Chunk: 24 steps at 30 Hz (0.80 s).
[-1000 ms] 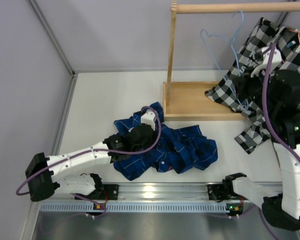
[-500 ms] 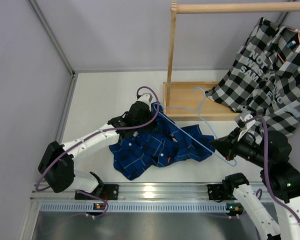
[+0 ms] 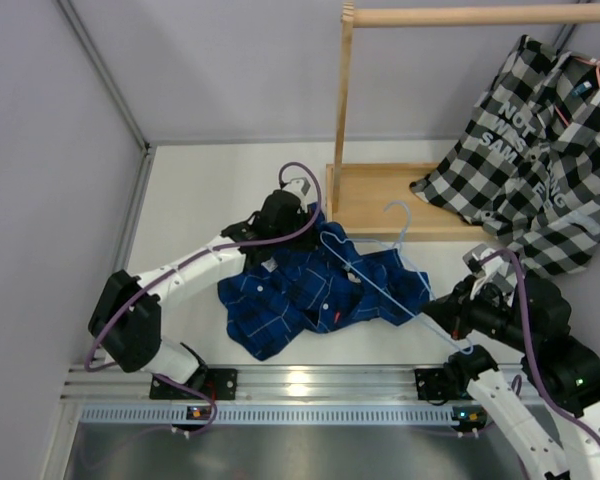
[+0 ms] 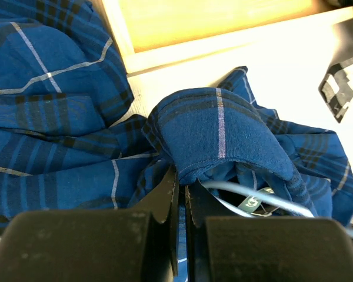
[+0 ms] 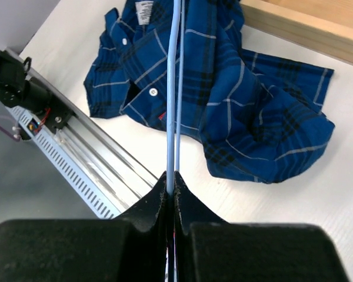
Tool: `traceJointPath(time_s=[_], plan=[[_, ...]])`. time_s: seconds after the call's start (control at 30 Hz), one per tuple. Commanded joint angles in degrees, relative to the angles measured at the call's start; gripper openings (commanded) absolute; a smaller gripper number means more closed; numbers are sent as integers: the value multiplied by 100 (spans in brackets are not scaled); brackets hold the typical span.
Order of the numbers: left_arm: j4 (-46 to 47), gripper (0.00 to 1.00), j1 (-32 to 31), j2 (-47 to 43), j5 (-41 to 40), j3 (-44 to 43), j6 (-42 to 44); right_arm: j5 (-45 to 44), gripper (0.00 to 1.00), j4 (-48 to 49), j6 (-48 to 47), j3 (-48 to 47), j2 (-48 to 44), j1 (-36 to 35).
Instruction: Place the shirt on the hanger
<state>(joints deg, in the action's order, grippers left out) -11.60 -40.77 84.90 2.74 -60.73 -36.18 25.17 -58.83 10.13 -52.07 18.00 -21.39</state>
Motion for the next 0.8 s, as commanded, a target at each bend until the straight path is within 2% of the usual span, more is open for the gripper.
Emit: traceJointPath(time_s=[0.0,0.23,0.4,0.53,0.77], plan=[[386,0,52,-26,174,-220,-196,-555,0,-287,51,-294,89,-85],[360,0,52,-281,288,-202,-231,-1346,0,-551,-11,-830,563,-313],[219,0,17,-589,743,-439,-231,-1278,0,-657,-160,-1270,1012,-401],[219,0,-316,-808,965,-554,-240,-839,0,-481,-178,-1568,1363,-393],[219,0,-1142,-949,570,-958,-267,75,0,204,-108,-1929,1953,-393]])
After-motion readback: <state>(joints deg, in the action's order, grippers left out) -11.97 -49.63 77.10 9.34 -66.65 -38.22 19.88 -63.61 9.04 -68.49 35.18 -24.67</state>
